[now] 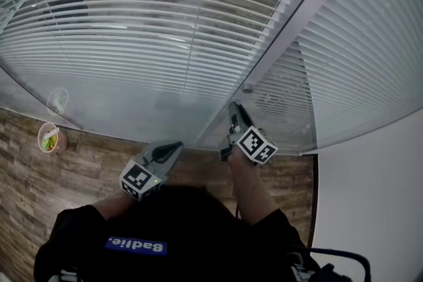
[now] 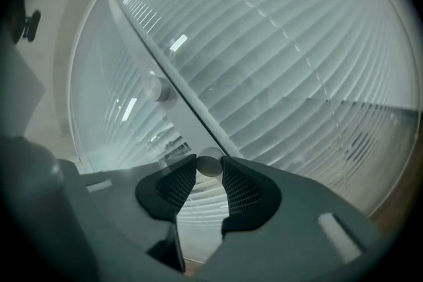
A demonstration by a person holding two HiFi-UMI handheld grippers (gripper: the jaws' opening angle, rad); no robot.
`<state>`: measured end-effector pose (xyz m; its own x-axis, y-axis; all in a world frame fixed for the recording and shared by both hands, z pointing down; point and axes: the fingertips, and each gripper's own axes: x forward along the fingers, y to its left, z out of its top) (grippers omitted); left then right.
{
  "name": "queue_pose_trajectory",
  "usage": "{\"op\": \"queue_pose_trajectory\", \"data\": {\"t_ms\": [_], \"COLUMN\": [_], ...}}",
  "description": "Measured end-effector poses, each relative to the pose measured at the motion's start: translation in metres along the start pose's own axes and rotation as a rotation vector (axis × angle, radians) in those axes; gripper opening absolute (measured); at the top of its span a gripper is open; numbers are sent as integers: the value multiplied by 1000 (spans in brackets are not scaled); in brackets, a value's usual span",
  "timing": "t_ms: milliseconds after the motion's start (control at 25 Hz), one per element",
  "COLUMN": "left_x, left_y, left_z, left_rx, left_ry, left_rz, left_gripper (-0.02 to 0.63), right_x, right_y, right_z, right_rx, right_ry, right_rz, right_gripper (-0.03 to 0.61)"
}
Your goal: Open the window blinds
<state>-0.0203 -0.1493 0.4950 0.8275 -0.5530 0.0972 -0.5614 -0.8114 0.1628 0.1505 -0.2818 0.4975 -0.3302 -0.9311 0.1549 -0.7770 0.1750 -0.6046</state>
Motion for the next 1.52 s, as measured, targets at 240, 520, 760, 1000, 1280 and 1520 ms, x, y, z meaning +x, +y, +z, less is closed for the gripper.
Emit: {"op": "queue_pose_trajectory", "data": {"t_ms": [240, 520, 760, 1000, 1280, 1520], "left_x": [-3, -5, -3, -2, -4, -7], "left_y": [1, 3, 3, -1, -3, -5], "left_z": [0, -1, -3, -3, -5, -7], "left_rx": [0, 0, 1, -3, -2, 2], "left_ry": [0, 1, 3, 2, 6, 11], "left_rz": [5, 10, 7, -3, -4, -1], "left_gripper": [0, 0, 0, -2, -2, 0], "right_x": [0, 1, 2, 2, 2, -5], "right_y": [6, 10, 15, 18, 13, 8], "right_z": [-1, -3, -10, -14, -19, -19], "right_rx": [-371, -702, -1111, -1525, -1657, -875], "right_ry": [59, 101, 148, 173, 201, 157], "right_rz": [-117, -216, -311, -382, -375, -199], "right_gripper": [127, 127, 126, 124, 139, 229]}}
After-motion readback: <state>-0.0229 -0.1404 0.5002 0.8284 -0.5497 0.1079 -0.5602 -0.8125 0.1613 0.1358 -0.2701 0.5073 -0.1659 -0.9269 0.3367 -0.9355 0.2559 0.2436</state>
